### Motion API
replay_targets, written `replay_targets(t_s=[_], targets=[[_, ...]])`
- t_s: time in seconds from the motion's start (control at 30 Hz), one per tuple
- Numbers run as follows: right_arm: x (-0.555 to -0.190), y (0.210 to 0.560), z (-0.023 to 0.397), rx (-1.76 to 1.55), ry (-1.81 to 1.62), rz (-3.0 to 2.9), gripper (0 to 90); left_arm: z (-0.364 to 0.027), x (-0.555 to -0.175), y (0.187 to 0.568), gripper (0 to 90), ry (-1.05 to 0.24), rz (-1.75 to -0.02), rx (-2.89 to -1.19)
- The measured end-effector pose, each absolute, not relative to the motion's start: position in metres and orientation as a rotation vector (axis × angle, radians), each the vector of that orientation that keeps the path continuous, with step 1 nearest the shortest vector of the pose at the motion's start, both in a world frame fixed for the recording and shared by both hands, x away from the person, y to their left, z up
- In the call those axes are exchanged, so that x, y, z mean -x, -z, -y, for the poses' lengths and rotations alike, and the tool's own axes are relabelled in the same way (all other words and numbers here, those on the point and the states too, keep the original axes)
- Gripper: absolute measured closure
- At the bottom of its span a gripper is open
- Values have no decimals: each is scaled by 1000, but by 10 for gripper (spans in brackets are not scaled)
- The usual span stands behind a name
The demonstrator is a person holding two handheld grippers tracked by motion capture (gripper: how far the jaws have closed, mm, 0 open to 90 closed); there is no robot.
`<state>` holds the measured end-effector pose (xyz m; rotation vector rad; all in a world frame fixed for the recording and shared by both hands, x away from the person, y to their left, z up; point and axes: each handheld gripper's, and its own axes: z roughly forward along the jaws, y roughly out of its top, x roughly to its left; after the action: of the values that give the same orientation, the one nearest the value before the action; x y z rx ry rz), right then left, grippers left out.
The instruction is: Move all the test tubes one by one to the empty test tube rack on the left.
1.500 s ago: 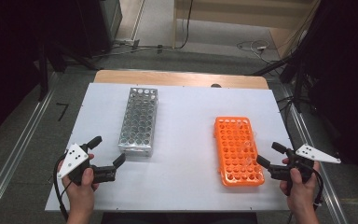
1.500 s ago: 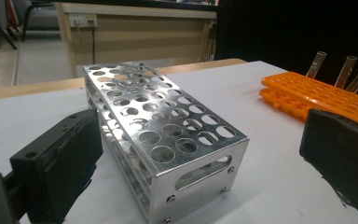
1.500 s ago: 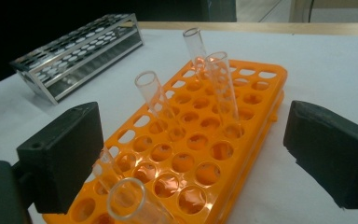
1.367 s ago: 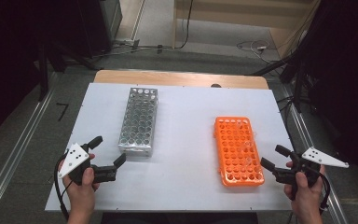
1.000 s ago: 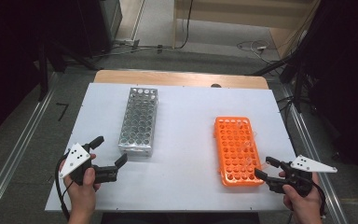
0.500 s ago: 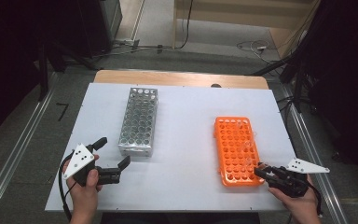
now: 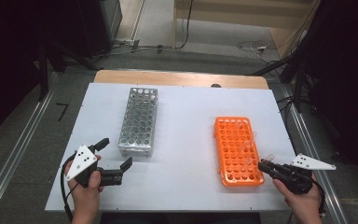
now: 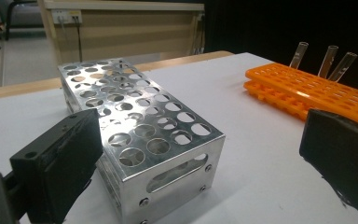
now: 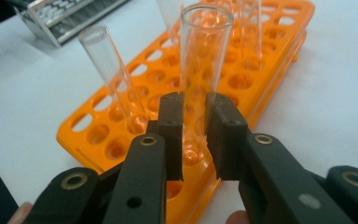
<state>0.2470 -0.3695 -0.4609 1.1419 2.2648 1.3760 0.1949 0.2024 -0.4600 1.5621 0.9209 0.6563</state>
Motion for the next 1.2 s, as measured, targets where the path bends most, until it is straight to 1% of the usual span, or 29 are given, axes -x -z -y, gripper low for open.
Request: replay_targets(t_s=[0.3, 0.5, 0.7, 0.77, 0.83, 0.97, 1.17, 1.2], targets=[[-246, 438, 373, -1225, -1385, -2163, 737, -195, -194, 456, 0, -669, -896, -1595], [-246, 418, 370, -1216, -1387, -2106, 737, -187, -196, 451, 0, -629, -865, -1611], [-254, 399, 349, -1141, -1398, -2126, 737, -177, -197, 440, 0, -623, -838, -1622], [-257, 394, 342, -1120, -1420, -2137, 737, -173, -199, 438, 0, -598, -834, -1621], [-259, 390, 332, -1095, -1438, -2150, 737, -168, -203, 438, 0, -538, -802, -1628], [-262, 383, 311, -1048, -1469, -2185, 737, -160, -207, 433, 0, -506, -777, -1639], [-264, 379, 281, -987, -1479, -2235, 737, -148, -212, 423, 0, -495, -739, -1676], [-264, 379, 281, -987, -1479, -2235, 737, -145, -213, 422, 0, -487, -733, -1681]])
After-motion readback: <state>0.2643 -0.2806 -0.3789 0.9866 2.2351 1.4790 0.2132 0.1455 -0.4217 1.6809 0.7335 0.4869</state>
